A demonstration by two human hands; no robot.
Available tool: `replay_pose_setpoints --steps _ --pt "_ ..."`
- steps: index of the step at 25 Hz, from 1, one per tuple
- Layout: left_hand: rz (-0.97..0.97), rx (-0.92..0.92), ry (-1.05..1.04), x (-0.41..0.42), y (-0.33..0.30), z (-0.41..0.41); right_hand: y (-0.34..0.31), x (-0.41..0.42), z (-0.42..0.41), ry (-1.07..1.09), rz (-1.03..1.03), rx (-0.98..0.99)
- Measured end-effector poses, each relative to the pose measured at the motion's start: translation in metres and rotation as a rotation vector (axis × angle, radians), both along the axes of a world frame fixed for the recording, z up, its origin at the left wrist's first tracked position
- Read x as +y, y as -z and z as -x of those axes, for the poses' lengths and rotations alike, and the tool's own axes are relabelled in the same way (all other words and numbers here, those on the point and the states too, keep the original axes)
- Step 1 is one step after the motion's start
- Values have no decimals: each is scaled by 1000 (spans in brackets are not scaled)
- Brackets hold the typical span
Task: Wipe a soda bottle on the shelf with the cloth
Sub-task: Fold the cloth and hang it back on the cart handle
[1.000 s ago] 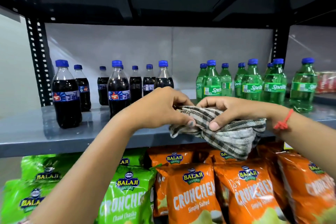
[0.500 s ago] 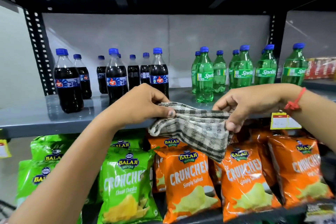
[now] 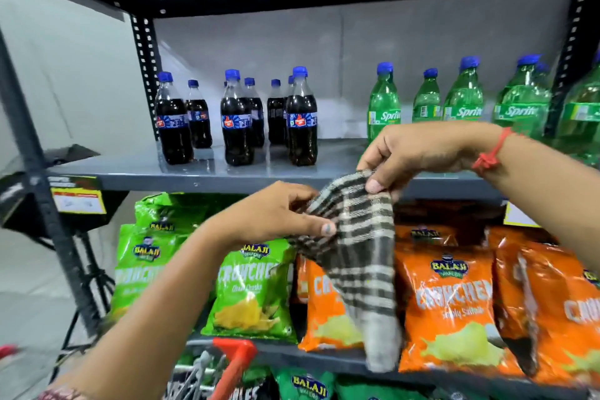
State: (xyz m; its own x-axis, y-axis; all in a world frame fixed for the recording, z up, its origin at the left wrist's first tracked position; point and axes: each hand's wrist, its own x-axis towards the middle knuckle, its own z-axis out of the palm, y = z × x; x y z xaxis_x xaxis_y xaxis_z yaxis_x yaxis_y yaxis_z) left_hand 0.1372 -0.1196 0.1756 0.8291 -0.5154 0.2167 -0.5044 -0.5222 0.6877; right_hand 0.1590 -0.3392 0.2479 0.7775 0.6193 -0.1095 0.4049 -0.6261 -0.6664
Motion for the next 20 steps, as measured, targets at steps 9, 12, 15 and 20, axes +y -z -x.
replay_pose_setpoints --steps 9,12,15,20 --pt "-224 -168 -399 4 19 47 46 10 -15 -37 60 25" --pt "-282 -183 -492 10 19 61 60 24 -17 -68 5 3" --pt "-338 -112 -568 23 27 85 78 52 -17 -164 19 27" --pt "-277 95 -667 64 60 123 118 121 -12 -393 137 115"
